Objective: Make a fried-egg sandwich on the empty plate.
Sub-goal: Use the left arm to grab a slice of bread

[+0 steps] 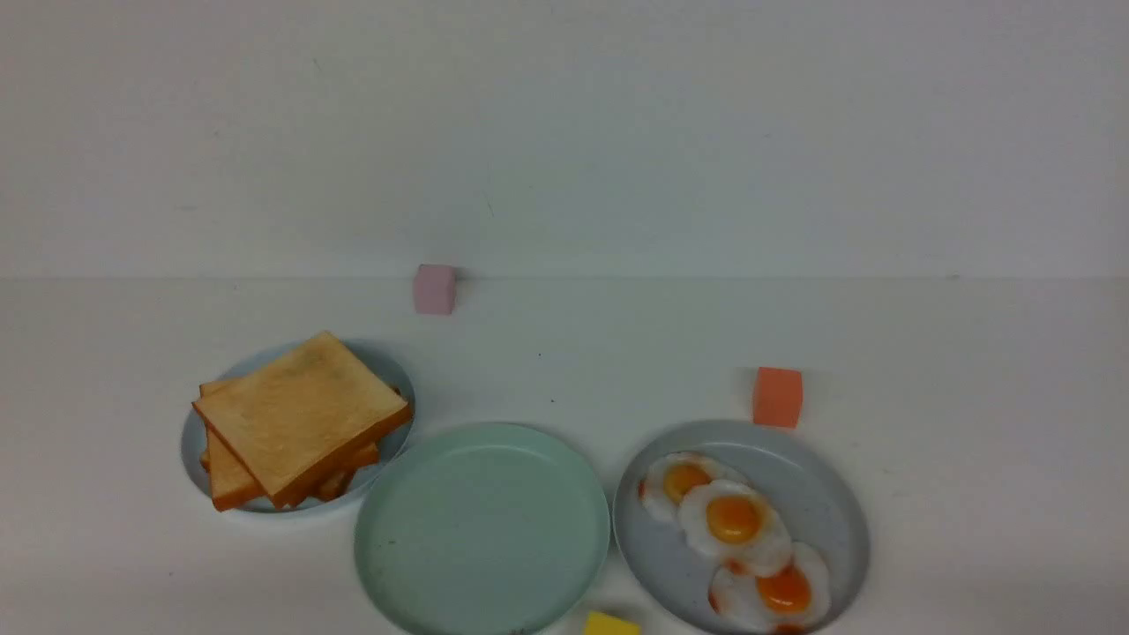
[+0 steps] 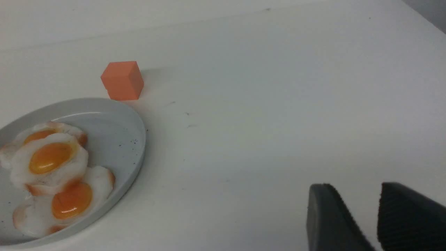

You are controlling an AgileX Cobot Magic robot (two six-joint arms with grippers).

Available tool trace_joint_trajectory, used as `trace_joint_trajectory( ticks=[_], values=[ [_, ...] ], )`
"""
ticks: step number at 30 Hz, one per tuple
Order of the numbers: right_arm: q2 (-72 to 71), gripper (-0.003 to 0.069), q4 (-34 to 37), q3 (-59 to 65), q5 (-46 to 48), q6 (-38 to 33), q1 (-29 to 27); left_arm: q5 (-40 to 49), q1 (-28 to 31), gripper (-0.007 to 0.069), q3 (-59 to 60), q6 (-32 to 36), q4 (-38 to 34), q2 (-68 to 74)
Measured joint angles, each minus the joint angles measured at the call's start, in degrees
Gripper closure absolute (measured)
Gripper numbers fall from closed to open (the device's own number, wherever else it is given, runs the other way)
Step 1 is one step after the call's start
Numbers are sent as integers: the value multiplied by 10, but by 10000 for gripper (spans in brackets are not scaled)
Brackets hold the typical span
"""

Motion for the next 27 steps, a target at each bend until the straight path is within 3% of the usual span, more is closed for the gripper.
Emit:
trace_joint_trajectory(
  ticks=[27],
  values=[
    [0, 418, 0, 0, -1, 0, 0, -19, 0, 386, 3, 0, 21, 0]
  ],
)
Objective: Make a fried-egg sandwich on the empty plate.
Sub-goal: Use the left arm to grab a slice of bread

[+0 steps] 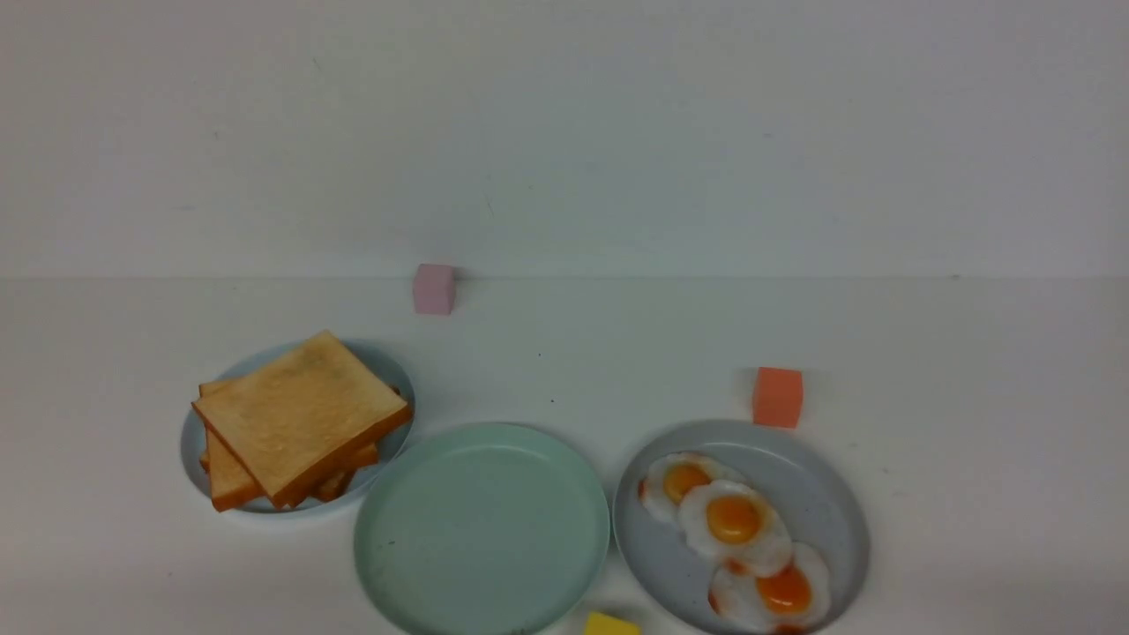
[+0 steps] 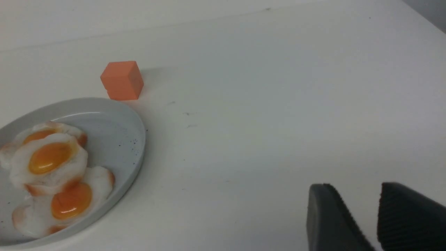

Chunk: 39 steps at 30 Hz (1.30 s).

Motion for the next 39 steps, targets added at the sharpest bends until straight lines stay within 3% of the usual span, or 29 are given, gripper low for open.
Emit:
trace_joint_trajectory(
  ticks=[4, 7, 15, 20, 24, 27, 30, 34, 36, 37, 39],
  values=[
    [0, 418, 0, 4, -26, 0, 0, -75, 0, 386, 3, 0, 0, 0],
    [0, 418, 0, 6, -95, 0, 0, -165, 0, 386, 3, 0, 1, 0],
    [0, 418, 0, 6, -254, 1, 0, -251, 0, 386, 3, 0, 1, 0],
    [0, 418, 0, 6, -425, 58, 0, -411, 0, 386, 3, -88, -13, 0],
    [0, 418, -7, -32, -482, 122, 0, -457, 0, 386, -38, -140, -18, 0],
    [9, 418, -11, -134, -451, 162, 0, -413, 0, 386, -155, -167, -22, 31],
    [52, 418, -11, -269, -363, 201, 0, -318, 0, 386, -293, -185, -24, 93],
    [157, 418, -22, -457, -116, 226, 0, -104, 0, 386, -468, -191, -27, 222],
    [179, 418, -26, -482, -81, 225, 0, -63, 0, 386, -489, -191, -27, 240],
    [223, 418, -34, -517, 4, 219, 0, 8, 0, 386, -518, -191, -25, 286],
    [271, 418, -41, -529, 83, 198, 0, 63, 0, 386, -532, -191, -11, 336]
  ],
)
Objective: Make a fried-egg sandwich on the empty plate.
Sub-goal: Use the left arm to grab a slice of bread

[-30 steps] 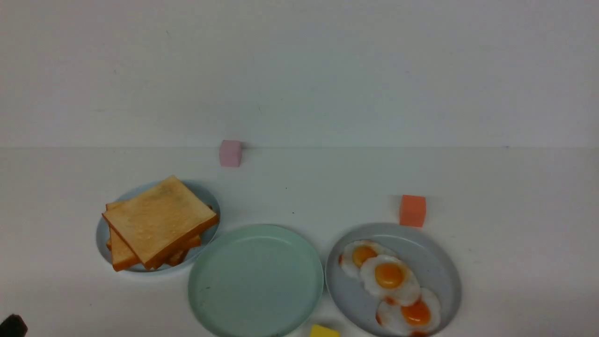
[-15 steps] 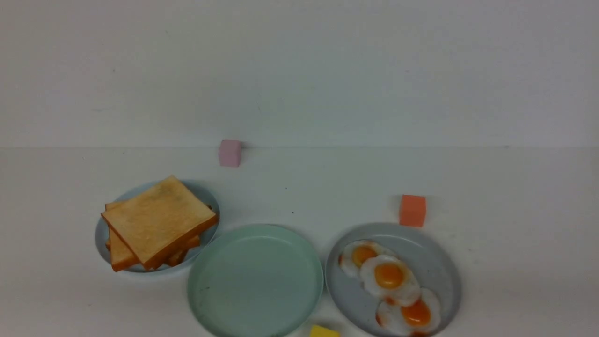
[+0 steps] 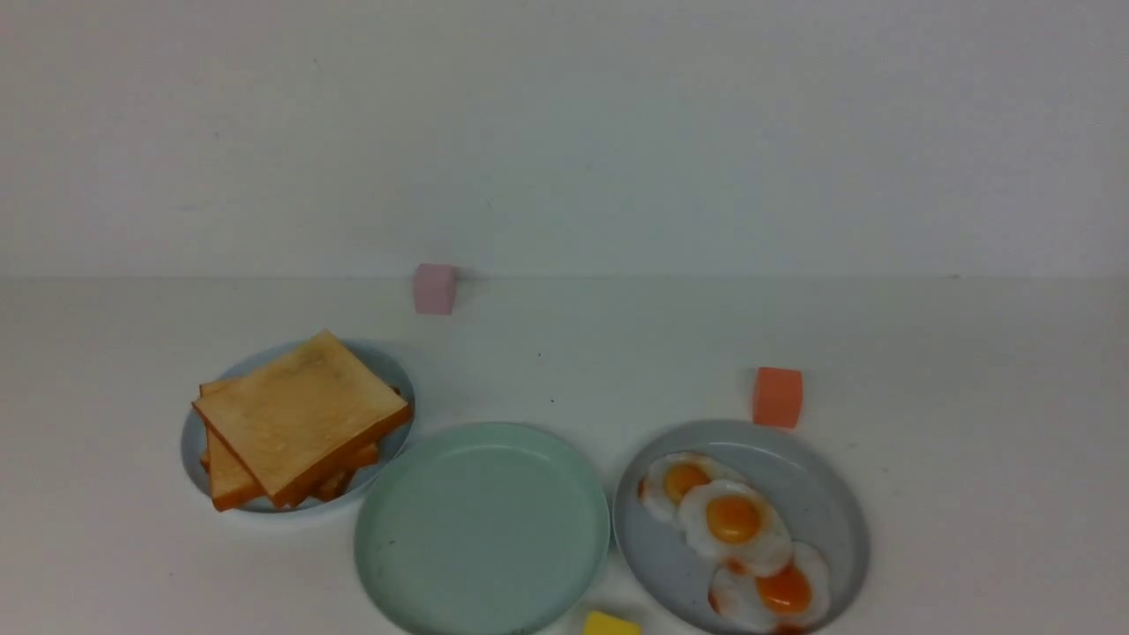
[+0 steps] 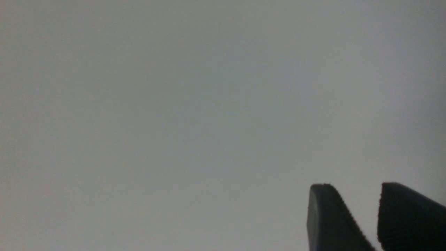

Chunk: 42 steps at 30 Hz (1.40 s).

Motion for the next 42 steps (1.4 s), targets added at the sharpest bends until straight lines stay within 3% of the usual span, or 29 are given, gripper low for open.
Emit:
trace_joint_trajectory(
  ticks=[3, 9, 15, 18, 26, 34, 42],
  values=[
    [39, 418, 4, 15, 39, -22, 0, 25, 0, 386, 2, -3, 12, 50],
    [65, 418, 98, 105, 34, -90, 36, 93, 0, 386, 25, -55, -32, 192],
    [73, 418, 237, 129, 103, -243, 91, 118, 10, 386, 7, -64, -72, 327],
    [85, 416, 287, 129, 124, -289, 100, 138, 39, 386, -30, -37, -115, 381],
    [102, 398, 355, 129, 150, -405, 107, 179, 137, 362, -103, 152, -328, 528],
    [102, 397, 370, 129, 148, -436, 107, 131, 140, 256, -105, 189, -354, 624],
    [102, 397, 377, 129, 149, -436, 107, 66, 140, 258, -106, 193, -359, 660]
  ],
)
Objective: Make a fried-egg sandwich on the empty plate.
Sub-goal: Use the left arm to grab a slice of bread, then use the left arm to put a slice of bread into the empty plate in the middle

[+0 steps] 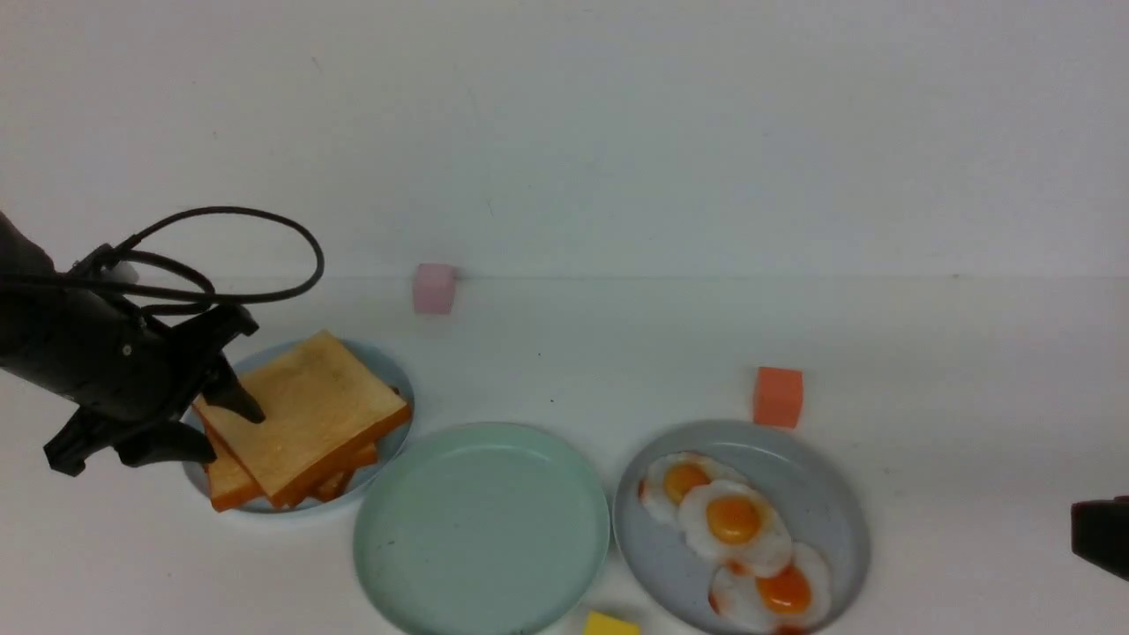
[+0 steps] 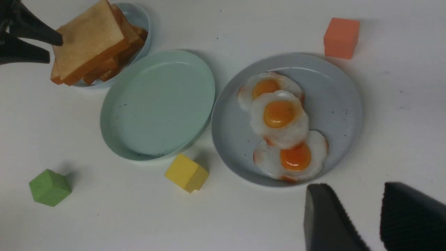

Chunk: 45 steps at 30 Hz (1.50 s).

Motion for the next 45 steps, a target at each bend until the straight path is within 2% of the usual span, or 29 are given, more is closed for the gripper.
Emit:
trace_joint_trajectory(
  ticks=[5, 9, 17, 19, 23, 27, 29, 32, 37, 45],
  values=[
    [0, 397, 5, 0, 2, 0, 0, -17, 1, 272, 0, 5, -3, 20],
    [0, 397, 5, 0, 11, 0, 0, -27, 1, 313, -1, 11, -7, 22],
    [0, 397, 5, 0, 40, 0, 0, -42, 1, 515, -1, 13, -7, 12],
    [0, 397, 6, 0, 43, 0, 0, -42, 1, 546, -2, 16, -6, 3],
    [0, 397, 7, 0, 52, 0, 0, -25, 1, 547, -16, 73, -8, -28],
    [0, 397, 7, 0, 54, 0, 0, 2, -7, 547, -25, 174, -45, -62],
    [0, 397, 8, 0, 54, 0, 0, 36, -28, 547, -27, 260, -95, -76],
    [0, 397, 9, 0, 54, 0, 0, 56, -69, 547, -17, 322, -134, -74],
    [0, 397, 8, 0, 54, 0, 0, 39, -123, 547, 16, 333, -145, -38],
    [0, 394, 7, 0, 54, 0, 0, -15, -162, 547, 22, 329, -147, 40]
  ],
)
